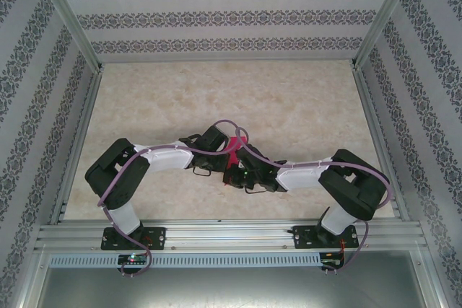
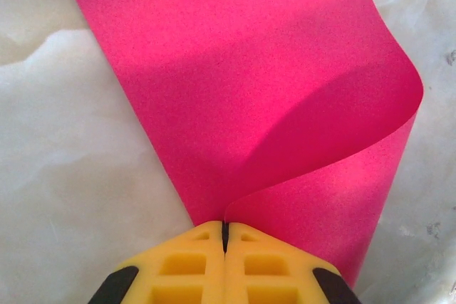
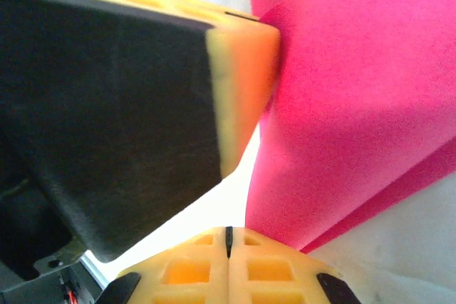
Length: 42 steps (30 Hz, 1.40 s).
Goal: Fold a paper plane with a square sheet of paper (pick it up from the middle)
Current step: Third fold the triangle at the center of the table.
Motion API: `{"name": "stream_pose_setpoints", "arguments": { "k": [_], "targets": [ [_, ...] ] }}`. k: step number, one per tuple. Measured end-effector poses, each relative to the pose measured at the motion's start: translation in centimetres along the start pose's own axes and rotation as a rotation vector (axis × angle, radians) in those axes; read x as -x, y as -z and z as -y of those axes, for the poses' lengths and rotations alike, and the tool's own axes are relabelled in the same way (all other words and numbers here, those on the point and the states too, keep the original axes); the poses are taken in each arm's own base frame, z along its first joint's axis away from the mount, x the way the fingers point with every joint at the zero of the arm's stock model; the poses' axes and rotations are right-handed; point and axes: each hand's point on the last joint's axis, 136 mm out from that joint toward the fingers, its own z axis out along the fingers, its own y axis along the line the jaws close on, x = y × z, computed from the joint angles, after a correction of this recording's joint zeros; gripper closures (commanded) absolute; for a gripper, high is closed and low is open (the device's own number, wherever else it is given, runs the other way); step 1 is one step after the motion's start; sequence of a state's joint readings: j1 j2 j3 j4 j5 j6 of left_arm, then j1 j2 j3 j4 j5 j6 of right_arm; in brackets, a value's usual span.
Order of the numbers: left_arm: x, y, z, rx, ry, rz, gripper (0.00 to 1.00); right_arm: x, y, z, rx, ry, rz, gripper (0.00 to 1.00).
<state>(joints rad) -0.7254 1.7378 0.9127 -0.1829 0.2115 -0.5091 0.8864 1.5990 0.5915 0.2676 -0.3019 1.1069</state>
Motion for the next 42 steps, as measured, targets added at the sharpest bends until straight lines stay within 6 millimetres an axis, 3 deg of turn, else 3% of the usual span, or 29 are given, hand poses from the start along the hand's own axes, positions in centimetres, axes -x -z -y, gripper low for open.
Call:
{"name": "stream_pose_setpoints", "arguments": {
  "k": [4,11,17,20,23,27,38,42],
  "targets": [
    [0.0,0.0,0.0,0.0,0.0,0.0,1.0,-0.3,-1.0,0.8,-0.009,-0.02,-0.015,1.0],
    [0.0,0.0,-0.1,0.003,-0.001,0.001,1.0,-0.1,-1.3,0.1,0.04,-0.032,-0.013,1.0],
    [0.1,0.0,-0.1,0.007,-0.008,0.002,1.0,1.5,2.3,-1.5,0.049,0.0,0.073,1.0],
    [0.1,0.0,0.0,0.007,-0.008,0.001,1.0,3.0,3.3,-0.9,0.048,-0.013,0.118,1.0],
    [0.1,0.0,0.0,0.009,-0.008,-0.001,1.0,3.8,3.1,0.4,0.027,-0.039,0.128,1.0],
    [0.1,0.0,0.0,0.01,-0.011,-0.004,1.0,3.6,2.0,1.3,0.014,-0.043,0.095,1.0],
    [0.1,0.0,0.0,0.009,-0.019,-0.004,1.0,3.6,2.0,1.3,0.009,-0.027,0.089,1.0],
    [0.1,0.0,0.0,0.009,-0.027,-0.005,1.0,3.8,1.3,2.2,-0.016,-0.042,0.079,1.0]
  ]
}}
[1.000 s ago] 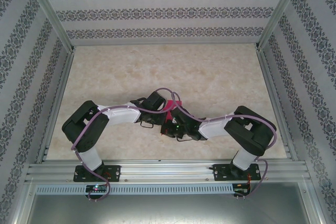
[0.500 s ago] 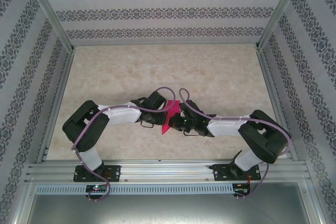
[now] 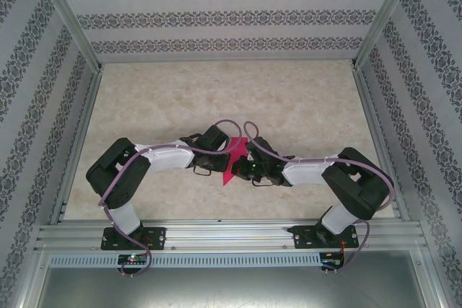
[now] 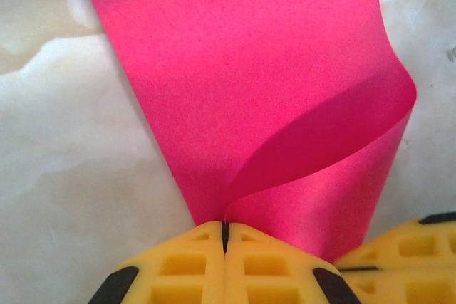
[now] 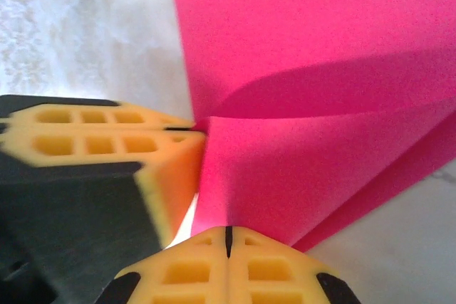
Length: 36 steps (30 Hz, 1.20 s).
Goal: Fold a paper plane with a square sheet of paper (pick it up from the middle)
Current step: Third fold the triangle at the center of the table.
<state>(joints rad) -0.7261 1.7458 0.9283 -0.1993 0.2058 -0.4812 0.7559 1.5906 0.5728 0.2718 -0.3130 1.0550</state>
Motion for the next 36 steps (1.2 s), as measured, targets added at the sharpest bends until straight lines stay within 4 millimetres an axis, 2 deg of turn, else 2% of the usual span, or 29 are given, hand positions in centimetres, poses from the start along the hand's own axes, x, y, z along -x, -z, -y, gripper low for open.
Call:
{"name": "stream_pose_setpoints", "arguments": {
  "k": [6,15,18,23,30,33,36],
  "targets": [
    [0.0,0.0,0.0,0.0,-0.003,0.0,1.0,-0.2,0.7,0.1,-0.007,0.013,0.001,1.0],
    [-0.1,0.1,0.0,-0.001,-0.003,0.002,1.0,1.4,6.3,-3.2,0.07,0.095,0.118,0.99],
    [-0.1,0.1,0.0,-0.002,-0.003,0.004,1.0,1.7,7.0,-3.1,0.07,0.104,0.139,0.99],
    [-0.1,0.0,0.0,-0.003,-0.004,0.004,1.0,1.4,6.4,-1.7,0.036,0.088,0.126,1.0],
    [0.3,-0.2,0.2,-0.001,-0.012,-0.007,1.0,0.9,3.7,-0.1,0.004,0.054,0.068,1.0],
    [0.4,-0.2,0.4,-0.006,-0.016,-0.011,1.0,0.9,2.6,-0.1,0.006,0.038,0.041,1.0],
    [0.4,-0.3,0.4,-0.008,-0.022,-0.014,1.0,1.1,1.8,-0.9,0.023,0.042,0.03,1.0]
  ]
}}
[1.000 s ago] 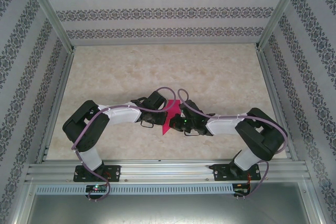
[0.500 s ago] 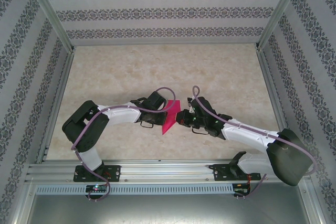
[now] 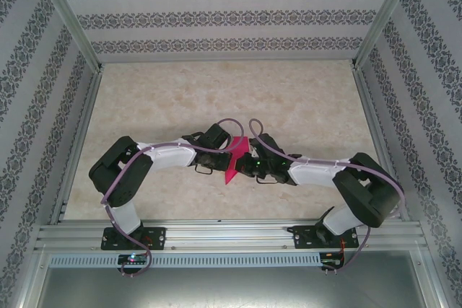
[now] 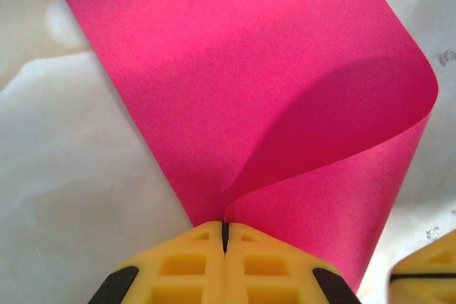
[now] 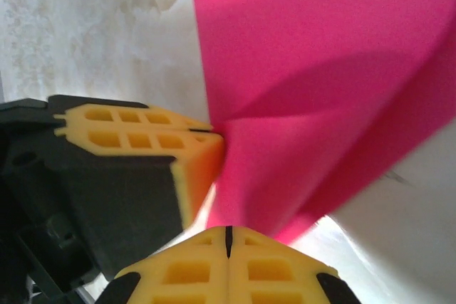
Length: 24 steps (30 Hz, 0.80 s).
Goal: Fold a paper plane with a square sheet of paper (pick it up from the middle)
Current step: Third fold the triangle at the center of the table.
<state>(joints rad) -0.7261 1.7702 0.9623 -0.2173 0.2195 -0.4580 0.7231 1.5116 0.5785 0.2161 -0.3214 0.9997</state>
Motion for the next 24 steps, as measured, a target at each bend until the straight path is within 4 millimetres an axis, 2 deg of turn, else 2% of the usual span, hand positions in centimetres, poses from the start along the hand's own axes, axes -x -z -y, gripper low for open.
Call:
{"name": "stream_pose_setpoints", "arguments": {
  "k": [6,14,15,18,24],
  "targets": [
    [0.0,0.0,0.0,-0.002,-0.005,0.0,1.0,0.5,-0.7,-1.1,0.016,0.011,-0.002,1.0],
    [0.0,0.0,0.0,0.0,-0.009,-0.001,1.0,0.6,-1.2,-0.6,0.006,0.002,-0.015,1.0],
    [0.0,0.0,0.0,-0.002,-0.01,-0.001,1.0,0.5,-1.2,-0.3,0.002,0.002,-0.012,1.0],
    [0.0,0.0,0.1,-0.007,-0.014,-0.003,1.0,-0.8,-1.9,2.5,-0.057,-0.027,-0.038,1.0],
    [0.0,-0.1,0.2,-0.009,-0.02,-0.007,1.0,-0.5,-1.7,2.5,-0.042,-0.027,-0.026,1.0]
  ]
}}
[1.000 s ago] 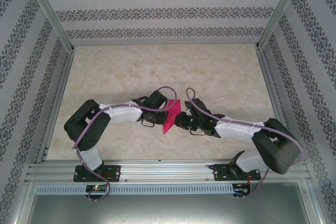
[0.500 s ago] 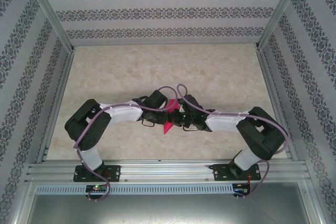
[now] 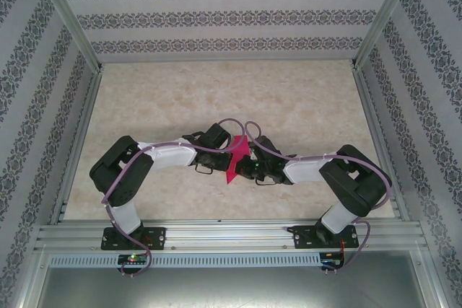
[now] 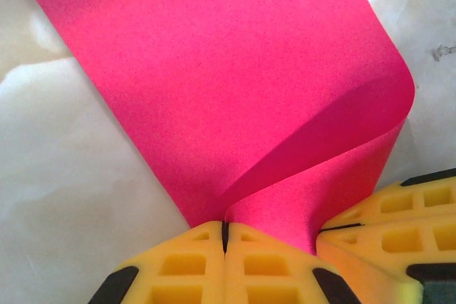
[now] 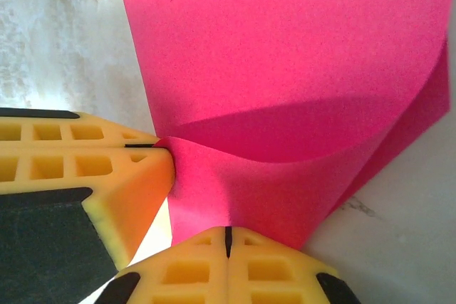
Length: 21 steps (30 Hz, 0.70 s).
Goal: Fold a paper plane with a square sheet of paper (pick it up from the middle)
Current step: Third fold the triangle at the center of the table.
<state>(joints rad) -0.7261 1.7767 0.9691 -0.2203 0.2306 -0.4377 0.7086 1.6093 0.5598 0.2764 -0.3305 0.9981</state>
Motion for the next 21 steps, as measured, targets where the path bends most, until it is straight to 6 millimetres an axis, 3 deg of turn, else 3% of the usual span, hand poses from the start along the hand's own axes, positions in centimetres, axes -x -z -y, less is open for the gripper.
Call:
{"name": "stream_pose_setpoints", "arguments": {
  "k": [4,12,21],
  "targets": [
    [0.0,0.0,0.0,-0.001,0.0,0.0,1.0,0.4,0.7,0.0,0.01,-0.012,0.008,1.0],
    [0.1,0.0,0.0,-0.001,-0.001,0.0,1.0,4.1,3.6,-2.9,0.098,0.013,0.089,1.0],
    [0.1,0.0,0.0,0.001,-0.006,-0.003,1.0,3.6,1.9,-0.8,0.059,-0.015,0.027,1.0]
  ]
}}
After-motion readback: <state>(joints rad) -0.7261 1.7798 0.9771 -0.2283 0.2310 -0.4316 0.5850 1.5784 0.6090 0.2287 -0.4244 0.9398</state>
